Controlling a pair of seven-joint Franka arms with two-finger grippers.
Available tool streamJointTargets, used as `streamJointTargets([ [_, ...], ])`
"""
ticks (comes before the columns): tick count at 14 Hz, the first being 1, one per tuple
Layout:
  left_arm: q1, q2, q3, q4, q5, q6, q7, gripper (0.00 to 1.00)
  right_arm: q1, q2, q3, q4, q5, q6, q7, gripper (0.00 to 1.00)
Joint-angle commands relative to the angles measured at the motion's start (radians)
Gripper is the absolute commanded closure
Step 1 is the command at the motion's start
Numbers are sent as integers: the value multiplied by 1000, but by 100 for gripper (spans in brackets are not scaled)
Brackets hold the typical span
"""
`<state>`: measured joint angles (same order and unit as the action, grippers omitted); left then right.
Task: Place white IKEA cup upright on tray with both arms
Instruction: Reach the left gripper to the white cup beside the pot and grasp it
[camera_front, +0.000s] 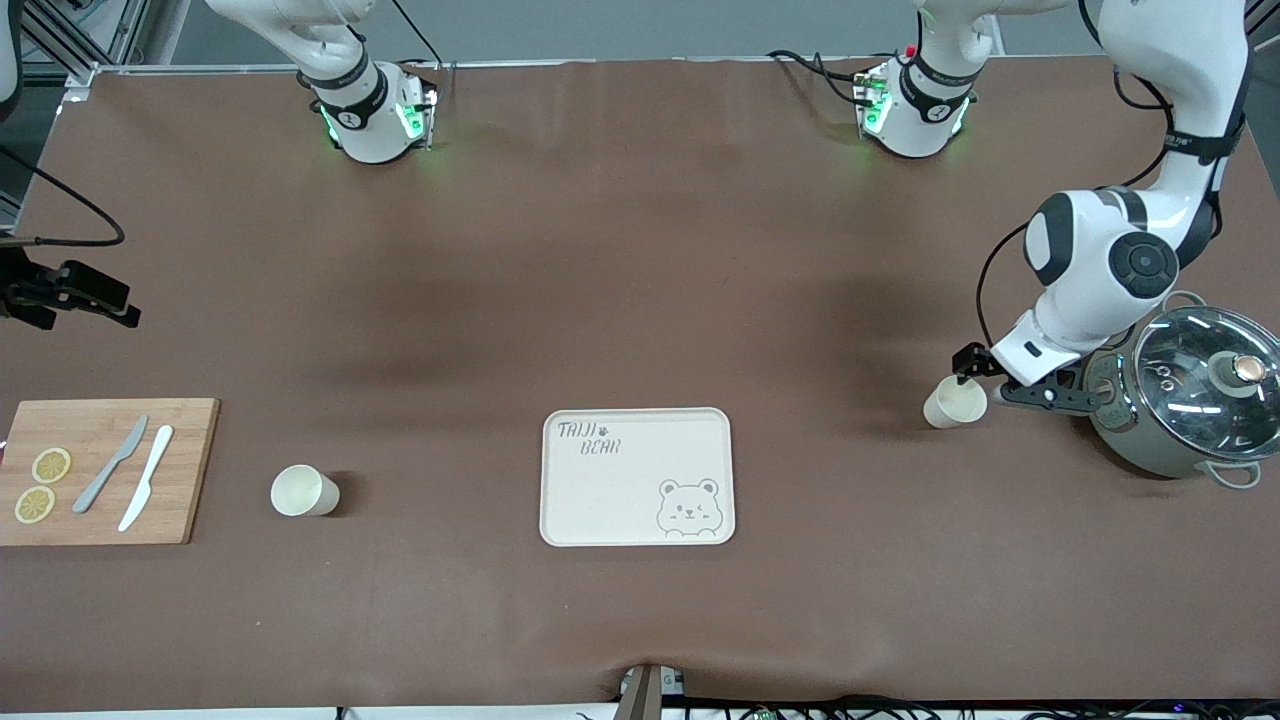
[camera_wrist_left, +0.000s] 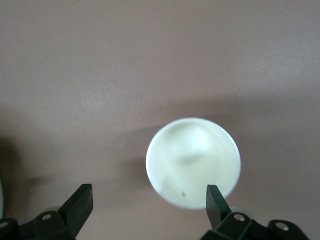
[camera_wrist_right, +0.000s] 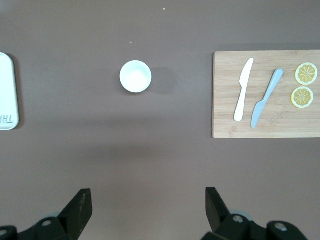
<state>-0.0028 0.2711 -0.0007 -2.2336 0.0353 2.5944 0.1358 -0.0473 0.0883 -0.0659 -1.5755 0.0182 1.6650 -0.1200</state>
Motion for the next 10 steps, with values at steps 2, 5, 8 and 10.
streamJointTargets([
  [2, 20, 65, -5, 31, 23, 79, 18, 0, 1, 76, 3, 49, -26, -4, -3, 0],
  [5, 17, 114, -5, 52, 23, 114, 18, 0, 4, 168, 3, 84, -33, -1, -3, 0],
  [8, 15, 134, -7, 55, 23, 138, 10, 0, -5, 237, 3, 91, 0, 105, 2, 0],
  [10, 15, 158, -7, 66, 21, 138, -7, 19, -8, 283, 3, 88, 3, 171, 0, 0],
])
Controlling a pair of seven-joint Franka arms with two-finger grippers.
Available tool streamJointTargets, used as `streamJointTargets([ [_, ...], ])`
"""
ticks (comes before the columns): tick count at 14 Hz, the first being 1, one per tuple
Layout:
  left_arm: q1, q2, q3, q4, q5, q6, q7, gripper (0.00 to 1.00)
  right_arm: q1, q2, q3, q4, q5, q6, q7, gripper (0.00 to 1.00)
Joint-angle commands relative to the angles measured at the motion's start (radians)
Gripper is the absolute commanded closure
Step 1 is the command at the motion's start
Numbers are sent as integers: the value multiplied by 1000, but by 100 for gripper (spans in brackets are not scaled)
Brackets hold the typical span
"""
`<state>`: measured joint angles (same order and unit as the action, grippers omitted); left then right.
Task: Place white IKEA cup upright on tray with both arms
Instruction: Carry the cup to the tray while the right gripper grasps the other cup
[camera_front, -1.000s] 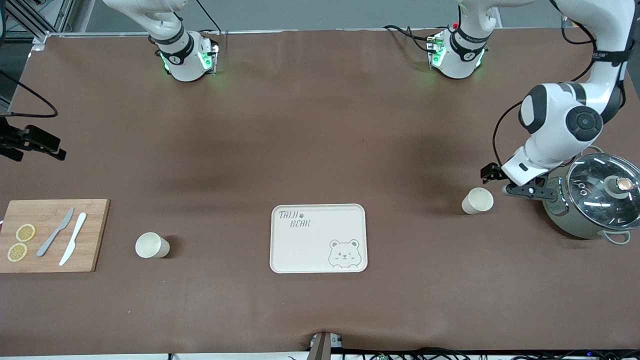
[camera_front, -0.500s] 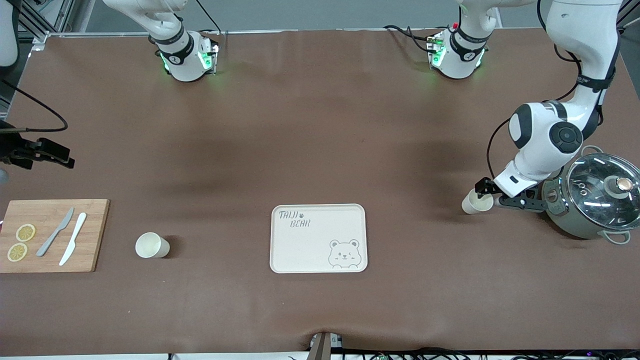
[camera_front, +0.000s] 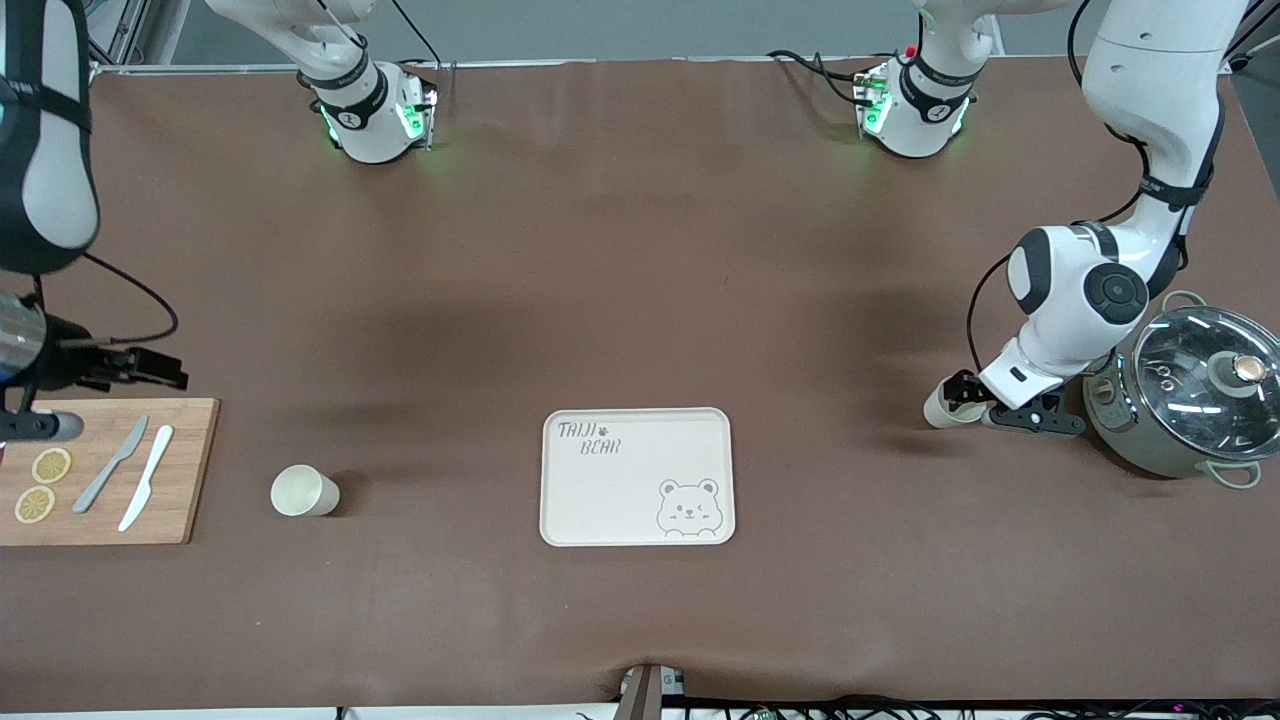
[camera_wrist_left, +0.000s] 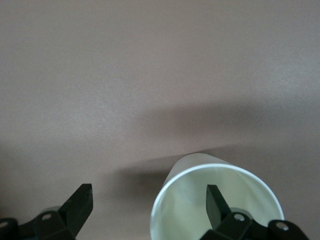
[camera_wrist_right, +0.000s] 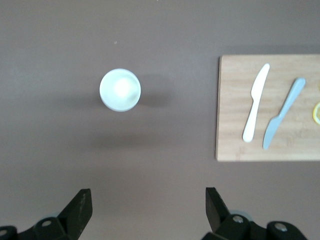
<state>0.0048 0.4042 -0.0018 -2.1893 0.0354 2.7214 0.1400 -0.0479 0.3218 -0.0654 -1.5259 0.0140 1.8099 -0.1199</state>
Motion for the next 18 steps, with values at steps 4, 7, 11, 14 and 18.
streamJointTargets([
  [4, 3, 31, -4, 20, 23, 12, -22, 100, -9, 129, 3, 32, 7, 193, 2, 0],
  [7, 1, 31, -4, 22, 23, 14, -28, 100, -9, 186, 3, 32, 52, 265, 8, 0],
  [11, -19, 31, -9, 84, 15, 2, -92, 100, -9, 252, 1, 30, 121, 302, -4, 0],
  [14, -95, 42, -9, 218, 12, -115, -271, 100, 3, 289, -1, 32, 92, 315, -4, 0],
  [18, -244, 120, -9, 507, 11, -409, -564, 100, 3, 319, -1, 32, 78, 338, -4, 0],
])
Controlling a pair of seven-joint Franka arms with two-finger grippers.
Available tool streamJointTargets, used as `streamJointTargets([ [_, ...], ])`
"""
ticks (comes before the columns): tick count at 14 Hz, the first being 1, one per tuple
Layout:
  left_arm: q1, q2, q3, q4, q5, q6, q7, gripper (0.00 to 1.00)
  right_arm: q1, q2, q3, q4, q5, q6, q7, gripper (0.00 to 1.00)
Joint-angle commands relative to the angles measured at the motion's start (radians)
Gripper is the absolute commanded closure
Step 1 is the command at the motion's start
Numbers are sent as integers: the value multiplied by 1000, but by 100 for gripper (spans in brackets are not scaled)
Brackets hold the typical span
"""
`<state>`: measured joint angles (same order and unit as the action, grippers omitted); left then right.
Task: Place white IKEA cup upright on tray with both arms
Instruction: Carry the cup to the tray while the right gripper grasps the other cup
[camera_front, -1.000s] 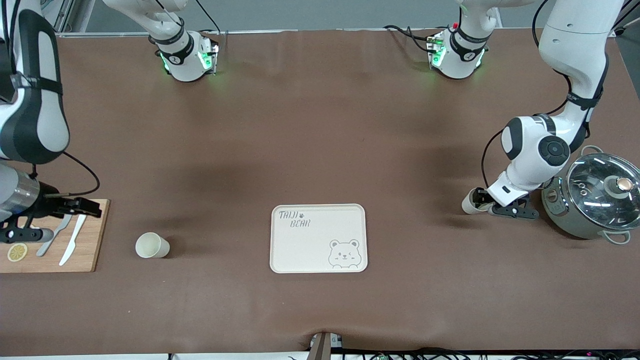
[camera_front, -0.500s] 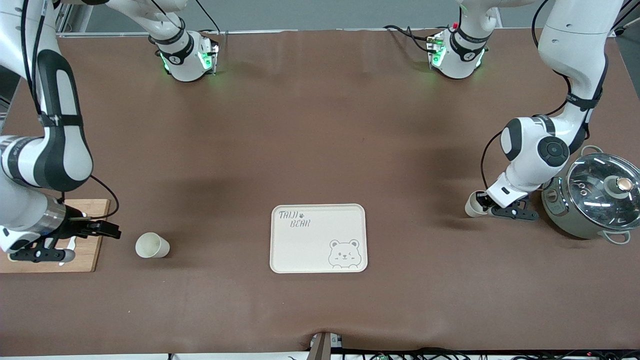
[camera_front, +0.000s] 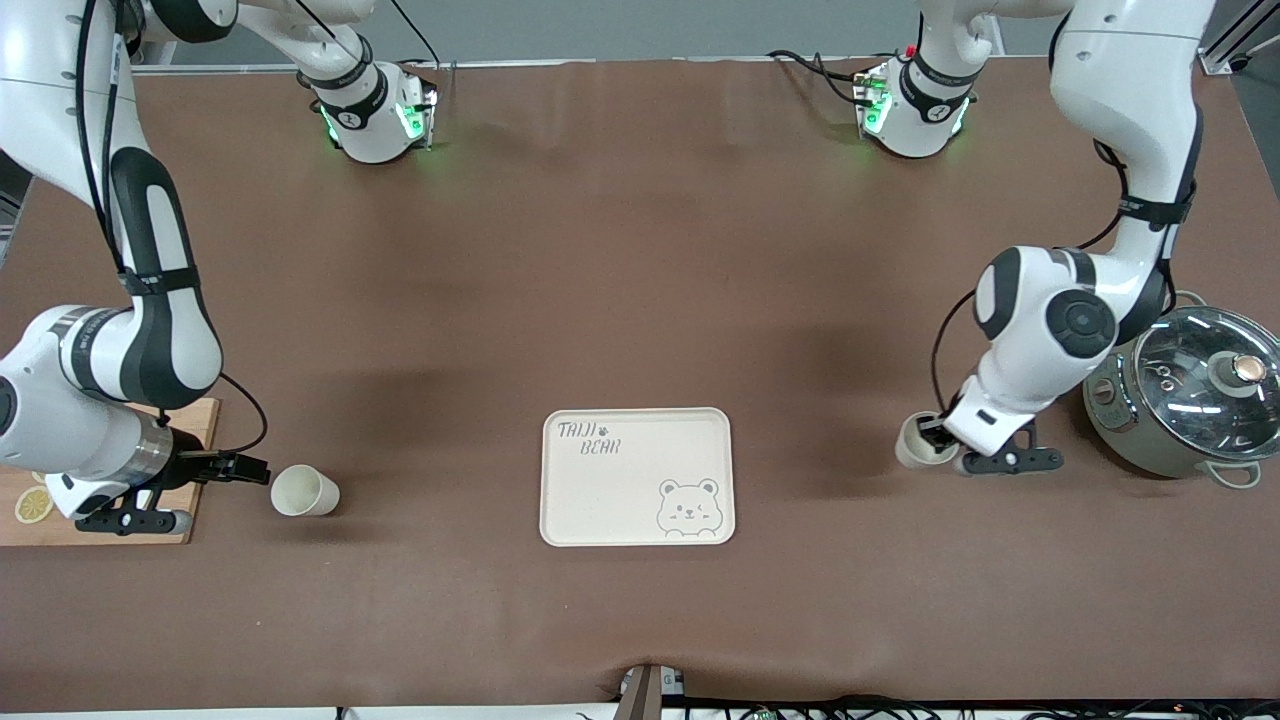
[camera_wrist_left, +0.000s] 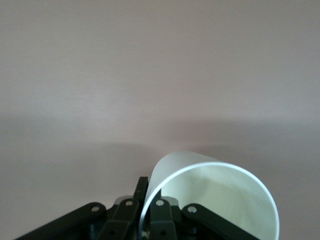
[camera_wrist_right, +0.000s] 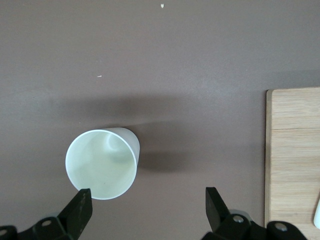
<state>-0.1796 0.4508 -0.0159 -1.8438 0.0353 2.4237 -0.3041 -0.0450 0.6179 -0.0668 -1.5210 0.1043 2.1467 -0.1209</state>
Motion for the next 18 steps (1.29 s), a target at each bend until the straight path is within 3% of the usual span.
streamJointTargets([
  [1, -98, 103, 5, 237, 9, -168, -191, 100, 2, 37, 1, 27, -12, 24, -3, 0],
  [4, -173, 172, 4, 441, -5, -346, -354, 100, 1, 60, 1, 27, -12, 58, -5, 0],
  [8, -262, 239, 5, 566, -71, -364, -495, 100, 1, 97, 2, 27, -11, 111, -5, 0],
  [13, -362, 337, 11, 607, -71, -287, -593, 100, 2, 123, 4, 25, -5, 163, -2, 0],
  [18, -409, 446, 14, 620, -71, -88, -655, 100, 5, 138, 4, 25, -3, 171, -2, 0],
])
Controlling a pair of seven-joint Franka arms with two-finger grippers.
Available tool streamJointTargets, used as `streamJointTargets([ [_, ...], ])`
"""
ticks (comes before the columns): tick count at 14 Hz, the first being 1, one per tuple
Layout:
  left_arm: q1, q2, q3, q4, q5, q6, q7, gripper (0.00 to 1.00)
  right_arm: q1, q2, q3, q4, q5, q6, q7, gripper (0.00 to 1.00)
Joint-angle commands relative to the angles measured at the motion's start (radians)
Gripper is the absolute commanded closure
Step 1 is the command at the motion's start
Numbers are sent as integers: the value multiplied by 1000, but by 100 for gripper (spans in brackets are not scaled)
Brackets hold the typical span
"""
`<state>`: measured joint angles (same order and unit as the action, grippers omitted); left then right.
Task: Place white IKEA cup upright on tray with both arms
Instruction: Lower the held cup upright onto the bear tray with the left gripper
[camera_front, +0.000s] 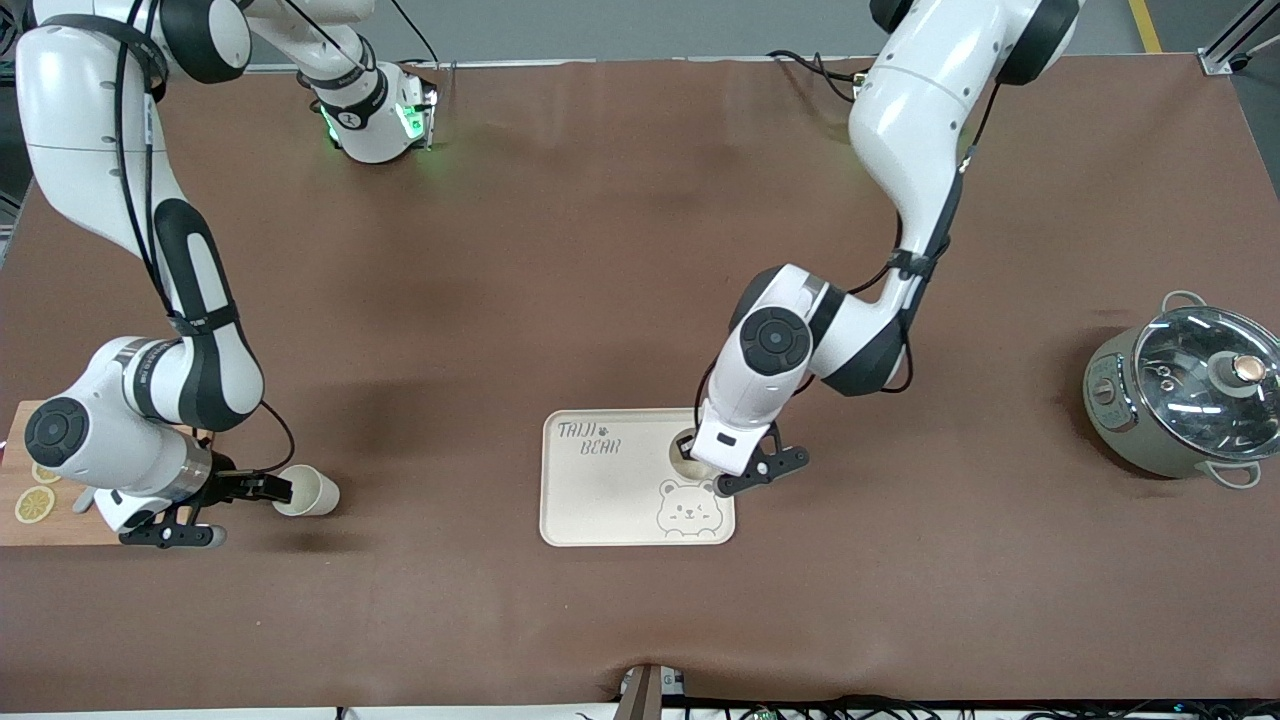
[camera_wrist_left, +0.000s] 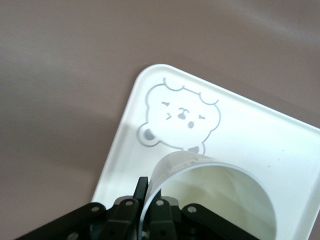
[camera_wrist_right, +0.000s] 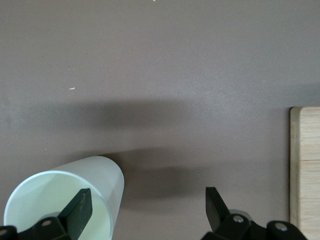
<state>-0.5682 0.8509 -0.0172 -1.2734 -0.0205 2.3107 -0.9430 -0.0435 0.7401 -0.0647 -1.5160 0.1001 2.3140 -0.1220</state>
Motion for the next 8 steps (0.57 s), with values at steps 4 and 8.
streamJointTargets([
  [4, -30, 76, 17, 48, -13, 27, -19, 100, 10, 28, 2, 20, 1, 22, 1, 0],
  [8, -41, 99, 31, 43, -4, 32, -14, 100, 10, 35, 2, 20, 1, 24, -1, 0],
])
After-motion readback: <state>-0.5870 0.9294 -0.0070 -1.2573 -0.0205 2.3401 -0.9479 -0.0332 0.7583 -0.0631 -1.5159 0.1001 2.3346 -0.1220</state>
